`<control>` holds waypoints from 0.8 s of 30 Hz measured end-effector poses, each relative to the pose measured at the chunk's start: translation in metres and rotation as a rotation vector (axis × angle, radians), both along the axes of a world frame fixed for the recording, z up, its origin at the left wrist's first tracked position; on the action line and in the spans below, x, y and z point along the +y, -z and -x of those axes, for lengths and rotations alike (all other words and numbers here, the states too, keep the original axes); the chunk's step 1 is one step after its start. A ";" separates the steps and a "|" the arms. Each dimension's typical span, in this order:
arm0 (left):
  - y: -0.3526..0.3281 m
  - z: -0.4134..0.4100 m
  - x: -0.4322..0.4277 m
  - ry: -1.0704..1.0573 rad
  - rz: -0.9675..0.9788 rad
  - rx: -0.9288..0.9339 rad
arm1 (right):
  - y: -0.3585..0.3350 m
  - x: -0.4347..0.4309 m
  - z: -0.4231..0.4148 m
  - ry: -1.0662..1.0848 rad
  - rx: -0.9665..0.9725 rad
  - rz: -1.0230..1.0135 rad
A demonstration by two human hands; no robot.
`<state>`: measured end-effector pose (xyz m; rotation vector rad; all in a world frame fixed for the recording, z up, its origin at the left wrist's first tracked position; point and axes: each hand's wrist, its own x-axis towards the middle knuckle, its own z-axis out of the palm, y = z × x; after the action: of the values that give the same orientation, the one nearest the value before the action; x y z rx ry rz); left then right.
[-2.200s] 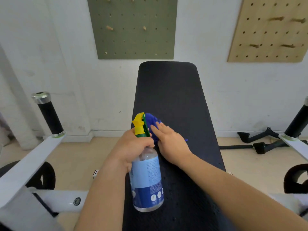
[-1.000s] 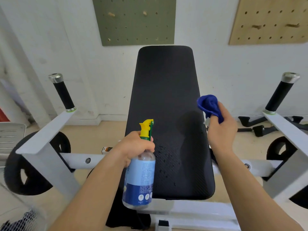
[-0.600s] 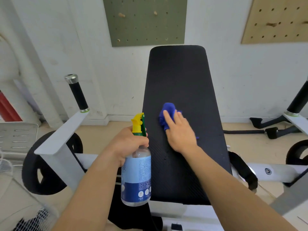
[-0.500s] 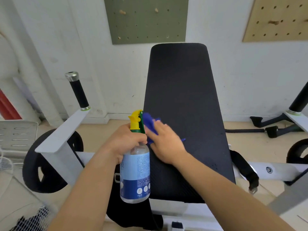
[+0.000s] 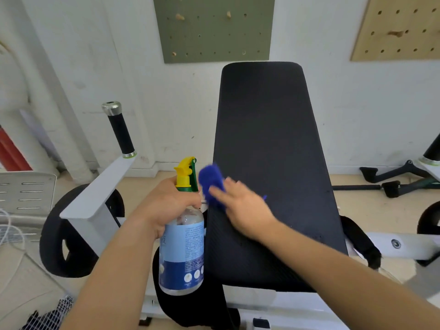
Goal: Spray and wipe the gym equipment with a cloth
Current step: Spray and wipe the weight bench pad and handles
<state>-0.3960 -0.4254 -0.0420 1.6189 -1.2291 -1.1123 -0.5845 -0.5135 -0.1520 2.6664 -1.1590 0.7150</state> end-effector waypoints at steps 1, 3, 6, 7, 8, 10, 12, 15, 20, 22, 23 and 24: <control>0.001 0.001 0.000 -0.001 0.003 -0.002 | 0.011 0.019 0.004 -0.113 0.067 0.009; 0.000 0.005 0.002 -0.007 0.005 -0.014 | 0.016 0.032 0.019 -0.244 0.210 0.026; 0.001 0.013 0.005 0.030 -0.020 0.021 | -0.008 -0.009 0.047 -0.079 0.174 0.086; 0.002 0.016 0.005 0.050 -0.032 0.026 | -0.022 -0.028 0.063 0.082 0.097 0.046; 0.003 0.019 0.005 0.071 -0.042 0.029 | -0.036 -0.043 0.081 0.256 0.025 -0.016; 0.005 0.024 0.004 0.105 -0.060 0.040 | -0.048 -0.050 0.113 0.494 -0.106 -0.127; 0.008 0.031 0.002 0.115 -0.077 0.059 | -0.038 -0.030 0.120 0.502 -0.127 -0.150; 0.009 0.048 -0.005 0.161 -0.097 0.086 | -0.001 0.026 0.115 0.198 -0.077 -0.020; 0.010 0.089 -0.011 0.266 -0.173 0.134 | -0.009 0.036 0.158 0.215 -0.101 -0.061; 0.011 0.105 -0.013 0.321 -0.203 0.151 | -0.016 0.032 0.183 0.411 -0.310 -0.067; 0.012 0.113 -0.016 0.343 -0.216 0.152 | -0.019 0.032 0.196 0.479 -0.385 -0.083; 0.013 0.122 -0.018 0.368 -0.228 0.151 | -0.023 0.034 0.210 0.534 -0.439 -0.093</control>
<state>-0.5178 -0.4430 -0.0547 1.4714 -1.3727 -1.6250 -0.7947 -0.4792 -0.1286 2.1435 -1.9432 1.1810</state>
